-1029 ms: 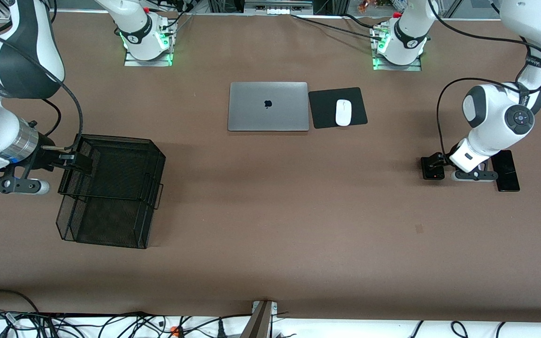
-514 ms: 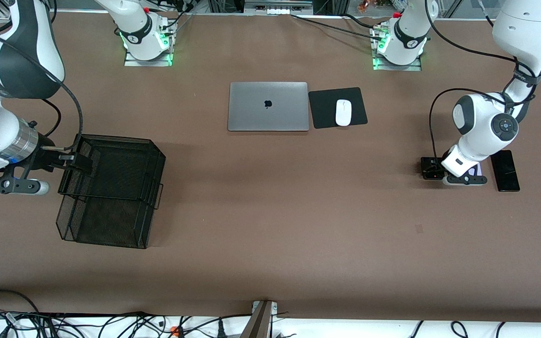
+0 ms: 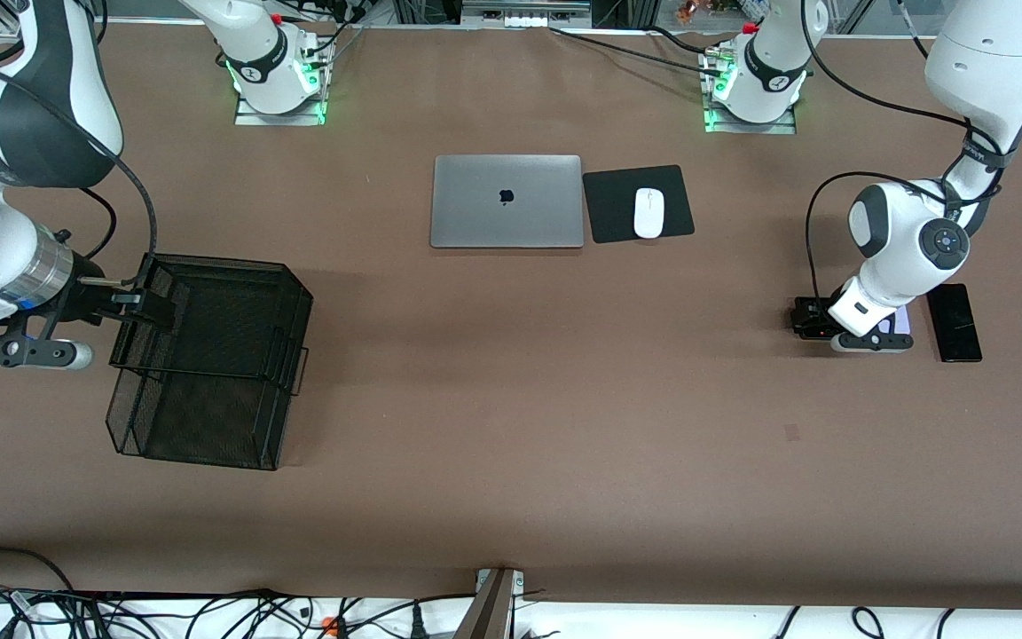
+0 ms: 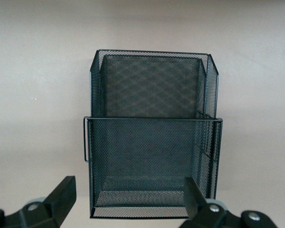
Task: Place phones with both arms
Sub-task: 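Lower the left gripper and grasp the black flip phone, then carry the flip phone with the left gripper to the table middle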
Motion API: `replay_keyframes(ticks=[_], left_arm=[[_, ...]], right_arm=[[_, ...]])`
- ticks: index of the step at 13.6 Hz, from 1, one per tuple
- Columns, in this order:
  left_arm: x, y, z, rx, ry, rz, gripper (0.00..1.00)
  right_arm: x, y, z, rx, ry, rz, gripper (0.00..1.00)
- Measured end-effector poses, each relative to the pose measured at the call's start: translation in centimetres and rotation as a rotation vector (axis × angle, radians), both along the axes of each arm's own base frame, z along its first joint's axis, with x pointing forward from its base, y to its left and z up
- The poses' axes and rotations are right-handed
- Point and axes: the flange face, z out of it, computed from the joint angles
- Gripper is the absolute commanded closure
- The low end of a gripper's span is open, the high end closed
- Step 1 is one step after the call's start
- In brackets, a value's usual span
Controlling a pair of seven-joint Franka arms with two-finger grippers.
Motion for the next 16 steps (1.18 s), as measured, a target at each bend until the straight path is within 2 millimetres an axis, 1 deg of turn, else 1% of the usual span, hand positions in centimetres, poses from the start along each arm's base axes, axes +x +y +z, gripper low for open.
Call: replay_keyframes(ticks=[1,2,3,6,8,9,10,11,12,13,14,16], left_arm=[[0.1,0.0,0.4,0.001,-0.004,0.003,0.8],[0.1,0.0,0.4,0.001,-0.005,0.005,0.92],[0.1,0.0,0.4,0.001,-0.005,0.009,1.0],[0.1,0.0,0.4,0.0,-0.005,0.042,1.0],[0.6,-0.3,0.7,-0.006,0.033,0.056,1.0],[1.4,-0.7,1.3,-0.009,0.074,0.064,1.0],[2.7,-1.7,2.5,-0.012,0.111,0.075,1.0],[4.3,-3.4,4.1,-0.011,0.133,0.088,1.0],[5.9,-5.7,5.9,-0.007,0.143,0.1,1.0],[7.2,-8.9,7.7,-0.001,0.146,0.114,1.0],[8.1,-12.2,9.0,0.004,0.146,0.128,1.0],[8.8,-19.9,10.5,0.013,0.141,0.148,1.0]], right_arm=[[0.0,0.0,0.0,0.0,0.0,0.0,0.0],[0.0,0.0,0.0,0.0,0.0,-0.001,0.0],[0.0,0.0,0.0,0.0,0.0,-0.001,0.0],[0.0,0.0,0.0,0.0,-0.003,-0.002,0.0],[0.0,0.0,0.0,0.001,-0.003,-0.002,0.0],[0.0,0.0,0.0,0.001,-0.004,-0.002,0.0],[0.0,0.0,0.0,0.001,-0.004,-0.002,0.0],[0.1,0.0,0.0,0.001,-0.004,-0.002,0.0],[0.1,0.0,0.0,0.001,-0.004,-0.002,0.0],[0.1,0.0,0.0,0.001,-0.004,-0.002,0.0],[0.1,0.0,0.0,0.001,-0.004,-0.002,0.0],[0.1,0.0,0.0,0.001,-0.004,-0.002,0.0]])
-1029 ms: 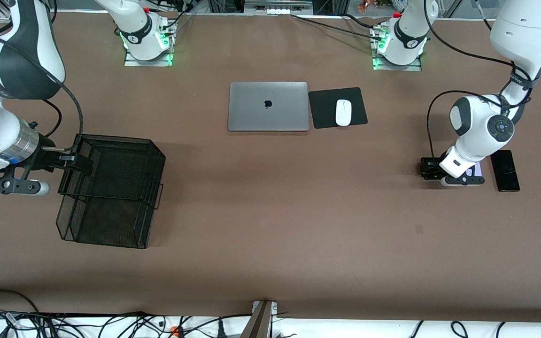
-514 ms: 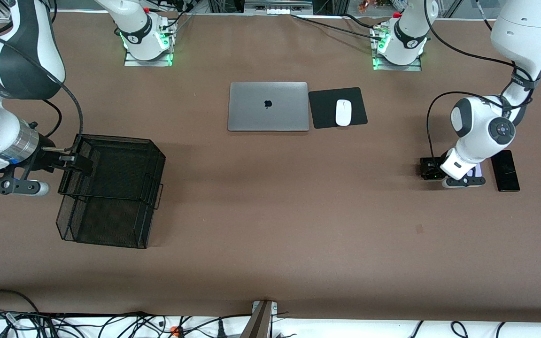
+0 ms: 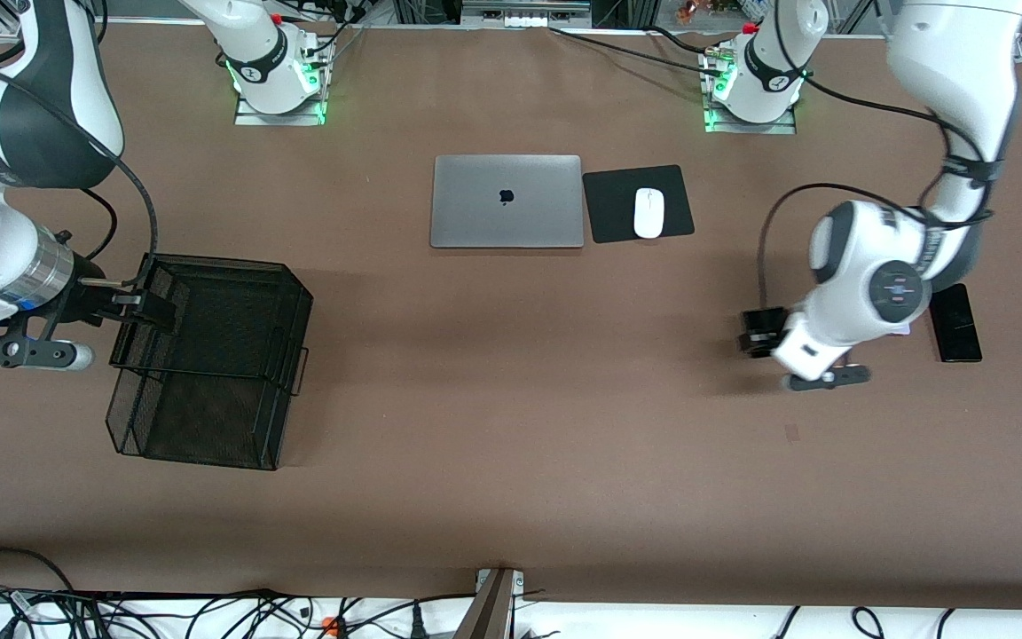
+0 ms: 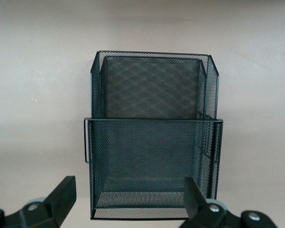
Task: Place phones with both arms
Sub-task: 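Carry the flip phone with the left gripper to the table middle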
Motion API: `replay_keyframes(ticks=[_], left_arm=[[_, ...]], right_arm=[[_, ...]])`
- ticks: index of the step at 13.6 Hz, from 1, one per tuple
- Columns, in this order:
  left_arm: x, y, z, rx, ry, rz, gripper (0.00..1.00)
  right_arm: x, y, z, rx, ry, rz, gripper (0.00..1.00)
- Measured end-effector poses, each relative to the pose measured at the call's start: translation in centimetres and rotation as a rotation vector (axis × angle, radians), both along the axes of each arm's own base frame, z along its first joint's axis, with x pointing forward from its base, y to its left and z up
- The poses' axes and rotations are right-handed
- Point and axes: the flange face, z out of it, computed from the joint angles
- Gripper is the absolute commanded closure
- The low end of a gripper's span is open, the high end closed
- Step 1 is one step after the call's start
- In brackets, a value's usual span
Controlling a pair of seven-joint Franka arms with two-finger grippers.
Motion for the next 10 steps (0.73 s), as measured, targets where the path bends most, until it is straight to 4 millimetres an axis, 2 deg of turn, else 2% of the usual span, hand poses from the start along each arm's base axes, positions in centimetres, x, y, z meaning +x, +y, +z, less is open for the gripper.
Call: replay_keyframes(ticks=[2,4,7,10], left_arm=[[0.1,-7.8,-0.1,-0.002,-0.021,0.011,1.0],[-0.1,-15.3,-1.2,-0.015,-0.036,0.003,1.0],[-0.6,-25.1,-2.8,-0.065,-0.059,-0.011,1.0],[-2.1,-34.3,-3.3,-0.122,-0.109,-0.064,1.0]], right_arm=[[0.0,0.0,0.0,0.0,0.0,0.0,0.0],[0.0,0.0,0.0,0.0,0.0,0.0,0.0],[0.0,0.0,0.0,0.0,0.0,0.0,0.0],[0.0,0.0,0.0,0.0,0.0,0.0,0.0]])
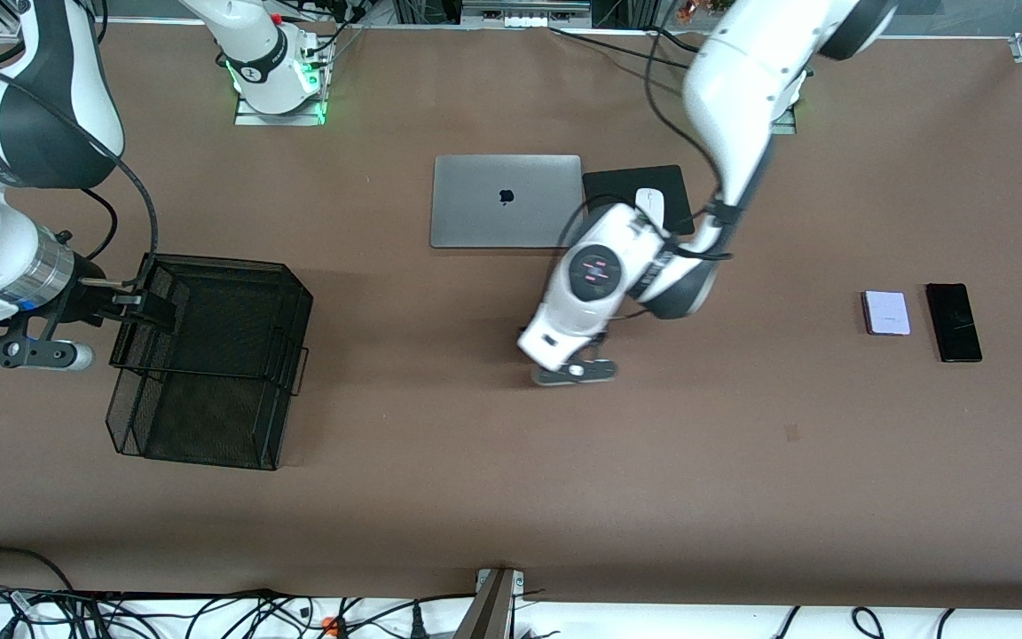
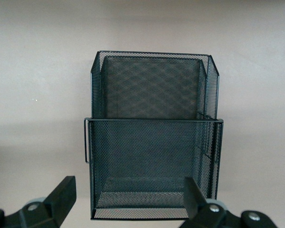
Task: Place phones with both arms
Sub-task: 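Carry the flip phone with the left gripper to the table middle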
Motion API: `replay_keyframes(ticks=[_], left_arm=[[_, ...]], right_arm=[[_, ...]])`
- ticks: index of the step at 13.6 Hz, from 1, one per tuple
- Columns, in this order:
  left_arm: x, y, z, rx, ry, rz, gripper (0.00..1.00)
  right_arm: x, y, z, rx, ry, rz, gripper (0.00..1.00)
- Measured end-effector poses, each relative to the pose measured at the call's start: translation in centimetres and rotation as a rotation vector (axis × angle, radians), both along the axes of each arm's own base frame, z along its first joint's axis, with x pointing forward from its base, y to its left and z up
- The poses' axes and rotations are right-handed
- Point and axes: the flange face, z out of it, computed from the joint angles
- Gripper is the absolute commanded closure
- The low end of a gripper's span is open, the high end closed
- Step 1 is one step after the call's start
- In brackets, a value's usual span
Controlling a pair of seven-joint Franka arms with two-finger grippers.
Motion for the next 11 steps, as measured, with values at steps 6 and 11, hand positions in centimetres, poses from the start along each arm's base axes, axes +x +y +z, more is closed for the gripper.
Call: replay_keyframes(ticks=[6,11], left_arm=[[-7.1,-11.8,-2.1,-0.047,-0.055,-0.098,1.0],[-7.9,-13.2,-5.3,-0.014,-0.189,-0.054,1.0]], right_arm=[[0.0,0.0,0.0,0.0,0.0,0.0,0.0],[0.0,0.4,0.0,0.009,-0.004,0.004,0.0]])
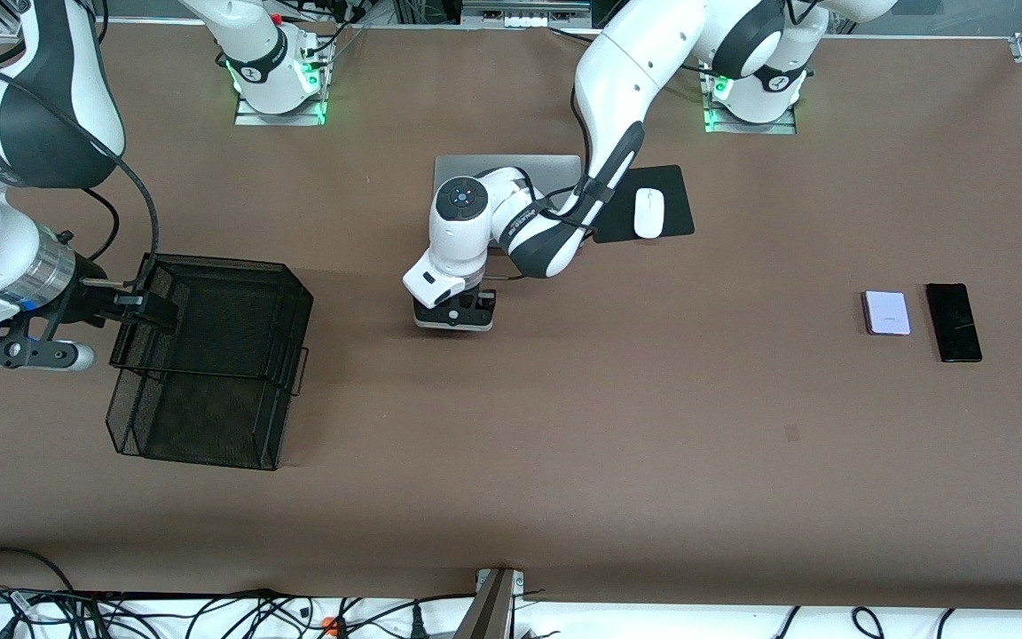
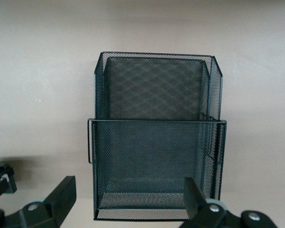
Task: Place phones with both arms
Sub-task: 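Carry the flip phone with the left gripper to the table middle, then release the flip phone with the left gripper while the right gripper approaches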
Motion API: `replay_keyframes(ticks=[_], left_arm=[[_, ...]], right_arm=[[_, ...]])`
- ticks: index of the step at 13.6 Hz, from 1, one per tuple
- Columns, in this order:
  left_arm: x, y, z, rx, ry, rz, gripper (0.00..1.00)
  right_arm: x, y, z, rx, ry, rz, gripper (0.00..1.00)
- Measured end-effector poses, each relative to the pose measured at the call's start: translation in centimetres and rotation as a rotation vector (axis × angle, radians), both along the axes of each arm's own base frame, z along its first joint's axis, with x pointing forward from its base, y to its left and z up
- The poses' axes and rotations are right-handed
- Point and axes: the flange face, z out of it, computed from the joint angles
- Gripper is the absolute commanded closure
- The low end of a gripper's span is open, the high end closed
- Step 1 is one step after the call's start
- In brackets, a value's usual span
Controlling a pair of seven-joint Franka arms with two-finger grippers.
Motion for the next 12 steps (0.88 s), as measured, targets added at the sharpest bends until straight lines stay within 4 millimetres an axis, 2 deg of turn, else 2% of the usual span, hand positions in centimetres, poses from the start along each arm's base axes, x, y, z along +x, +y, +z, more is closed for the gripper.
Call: replay_keyframes(ticks=[4,5,6,10,12], left_arm=[[1.3,0.8,-0.6,-0.002,-0.031,0.033,1.0],[1.4,0.9,-0.7,-0.002,-0.032,0.038,0.46],[1.4,0.9,-0.8,-0.004,-0.033,0.044,0.0],[3.0,2.2,-1.2,-0.022,-0.046,0.164,0.0],[4.9,3.7,-0.2,-0.024,-0.024,0.223,0.0]], right_arm=[[-0.1,0.6,0.0,0.0,0.0,0.009,0.0],[-0.1,0.6,0.0,0.0,0.0,0.009,0.0],[-0.1,0.6,0.0,0.0,0.0,0.009,0.0],[-0.1,0.6,0.0,0.0,0.001,0.013,0.0],[-0.1,0.9,0.0,0.0,0.001,0.018,0.0]])
